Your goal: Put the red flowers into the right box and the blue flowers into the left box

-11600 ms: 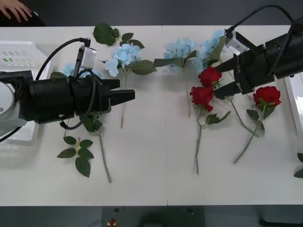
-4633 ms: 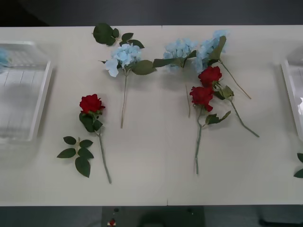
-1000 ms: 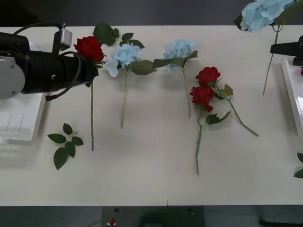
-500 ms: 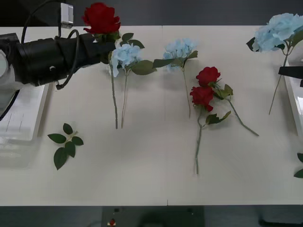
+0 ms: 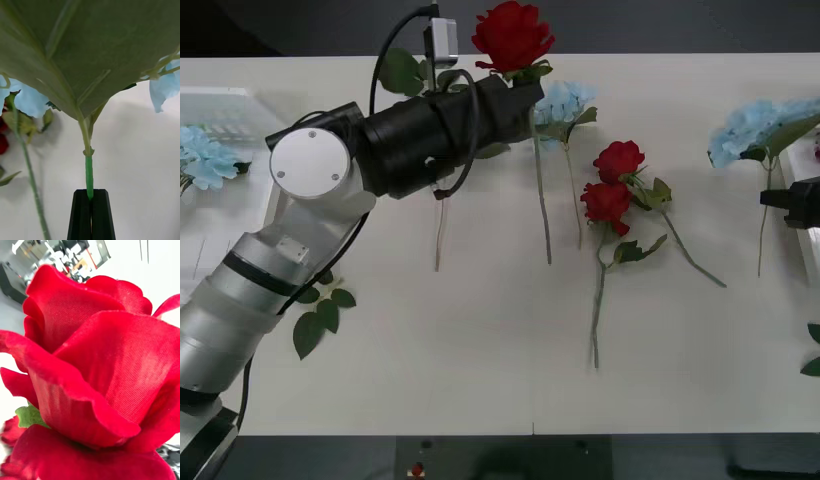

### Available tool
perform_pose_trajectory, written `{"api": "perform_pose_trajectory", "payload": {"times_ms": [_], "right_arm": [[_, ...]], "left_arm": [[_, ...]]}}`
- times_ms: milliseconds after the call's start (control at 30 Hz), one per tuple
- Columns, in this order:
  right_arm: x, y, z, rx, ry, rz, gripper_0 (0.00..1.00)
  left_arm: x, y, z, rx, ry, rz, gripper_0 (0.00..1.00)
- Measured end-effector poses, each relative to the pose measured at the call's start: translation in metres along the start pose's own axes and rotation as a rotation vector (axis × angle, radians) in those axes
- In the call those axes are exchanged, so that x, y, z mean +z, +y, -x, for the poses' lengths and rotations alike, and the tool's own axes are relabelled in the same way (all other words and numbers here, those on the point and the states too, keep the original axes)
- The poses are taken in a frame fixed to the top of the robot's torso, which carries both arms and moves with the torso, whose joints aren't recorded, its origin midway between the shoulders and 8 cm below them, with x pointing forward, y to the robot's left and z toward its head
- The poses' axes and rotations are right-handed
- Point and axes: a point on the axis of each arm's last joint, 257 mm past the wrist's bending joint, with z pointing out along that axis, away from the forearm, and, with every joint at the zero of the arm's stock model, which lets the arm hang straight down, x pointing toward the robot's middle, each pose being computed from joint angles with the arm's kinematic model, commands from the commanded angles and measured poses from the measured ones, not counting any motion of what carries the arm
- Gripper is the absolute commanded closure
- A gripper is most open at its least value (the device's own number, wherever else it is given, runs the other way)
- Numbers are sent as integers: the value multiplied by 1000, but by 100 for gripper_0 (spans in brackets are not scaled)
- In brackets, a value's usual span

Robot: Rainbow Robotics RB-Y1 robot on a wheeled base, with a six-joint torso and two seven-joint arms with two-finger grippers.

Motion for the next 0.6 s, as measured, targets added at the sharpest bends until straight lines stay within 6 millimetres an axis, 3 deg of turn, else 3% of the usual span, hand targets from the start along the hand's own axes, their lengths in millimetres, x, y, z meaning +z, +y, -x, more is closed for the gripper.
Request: {"api": "perform_pose_trajectory", "payload": {"times_ms": [67, 133, 167, 267, 333, 433, 600], "right_arm": [[6, -7, -10, 0, 12, -31, 100], [11, -14, -18, -12, 26, -63, 72], [12, -18, -23, -20, 36, -78, 66], [15, -23, -38, -40, 71, -105, 29], [17, -23, -47, -47, 93, -108, 15], [19, -21, -56, -52, 114, -104, 1], [16, -10, -60, -65, 145, -55, 0]], "left_arm": [[12, -5, -10, -25, 18, -16, 100], [24, -10, -23, -61, 48, -34, 100], [29, -14, -31, -74, 67, -43, 100], [42, -25, -44, -99, 94, -67, 100], [49, -29, -41, -106, 65, -65, 100], [55, -33, -35, -121, 28, -66, 100], [59, -37, -34, -130, 16, -71, 100]]}}
